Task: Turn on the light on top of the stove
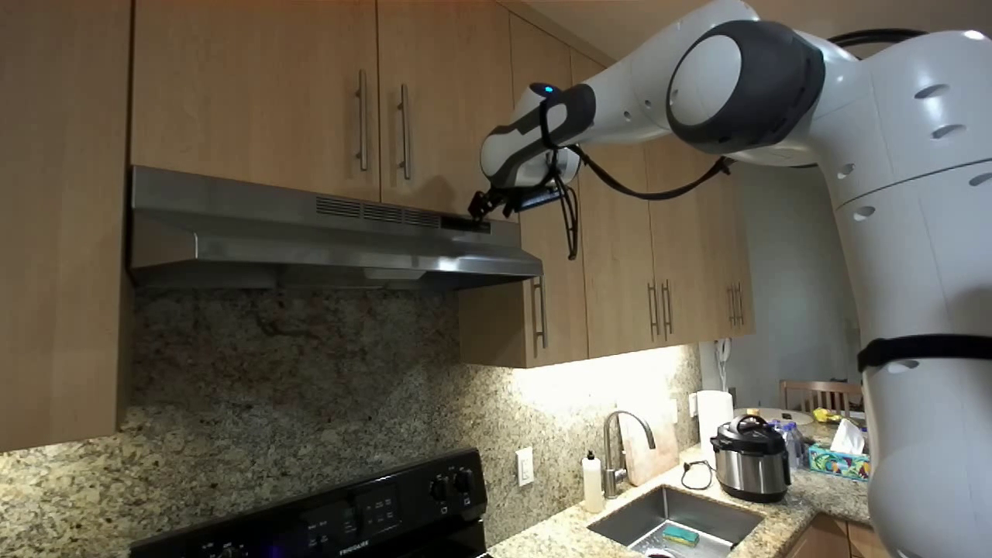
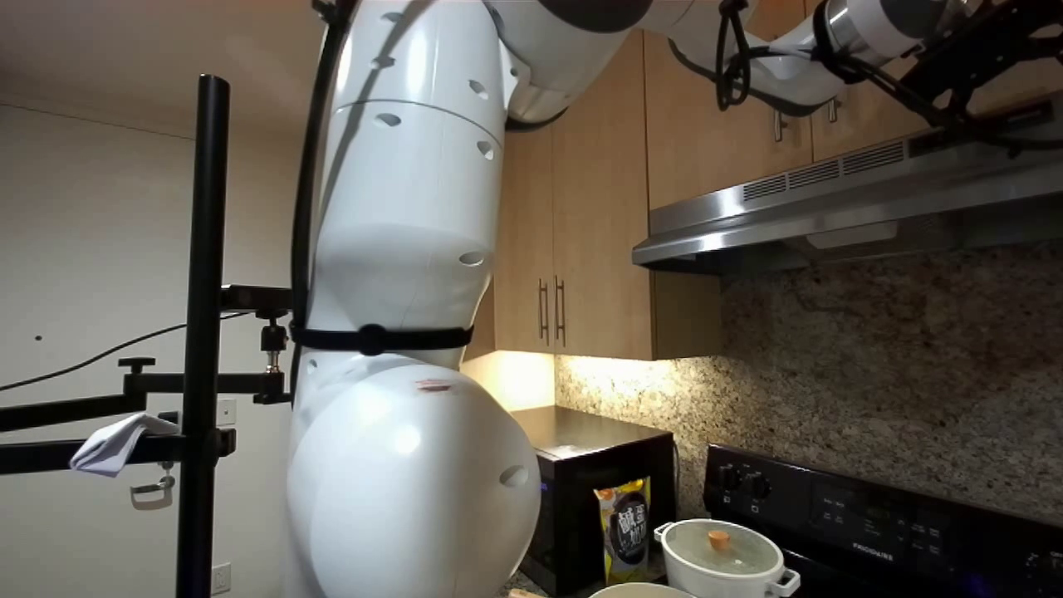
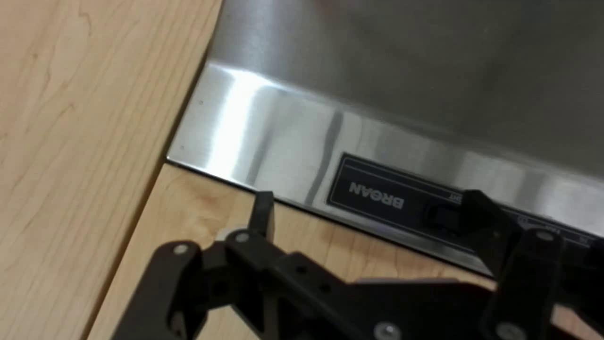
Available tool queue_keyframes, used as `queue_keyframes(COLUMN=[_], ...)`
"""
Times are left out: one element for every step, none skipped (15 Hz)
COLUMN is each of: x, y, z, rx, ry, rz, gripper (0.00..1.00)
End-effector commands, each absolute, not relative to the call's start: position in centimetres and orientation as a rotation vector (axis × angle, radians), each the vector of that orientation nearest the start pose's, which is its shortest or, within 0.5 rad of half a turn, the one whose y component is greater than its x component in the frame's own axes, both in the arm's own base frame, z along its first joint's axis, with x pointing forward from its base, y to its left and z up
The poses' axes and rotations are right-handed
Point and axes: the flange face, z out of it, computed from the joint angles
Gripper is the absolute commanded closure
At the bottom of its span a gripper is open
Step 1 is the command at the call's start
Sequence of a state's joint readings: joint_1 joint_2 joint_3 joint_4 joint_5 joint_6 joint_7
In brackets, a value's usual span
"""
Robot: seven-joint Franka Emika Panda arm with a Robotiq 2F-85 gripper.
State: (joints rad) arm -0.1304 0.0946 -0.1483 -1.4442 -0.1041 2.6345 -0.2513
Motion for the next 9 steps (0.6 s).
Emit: queue_keyframes(x=[60.86,60.95,61.04,61.14,61.23,61.33,61.41,61.51,61.59], y=[-16.60,-16.49,-16.39,-16.32,-16.27,-16.25,-16.18,-16.15,-16.10], z=[77.11,77.04,77.02,76.96,76.91,76.85,76.80,76.81,76.83], rx=[-3.044,-3.042,-3.039,-3.036,-3.033,-3.033,-3.027,-3.024,-3.021], ry=[-0.127,-0.133,-0.140,-0.148,-0.154,-0.156,-0.159,-0.158,-0.158], rz=[-1.751,-1.748,-1.745,-1.743,-1.742,-1.742,-1.739,-1.740,-1.741], gripper=[0.00,0.00,0.00,0.00,0.00,0.00,0.00,0.00,0.00])
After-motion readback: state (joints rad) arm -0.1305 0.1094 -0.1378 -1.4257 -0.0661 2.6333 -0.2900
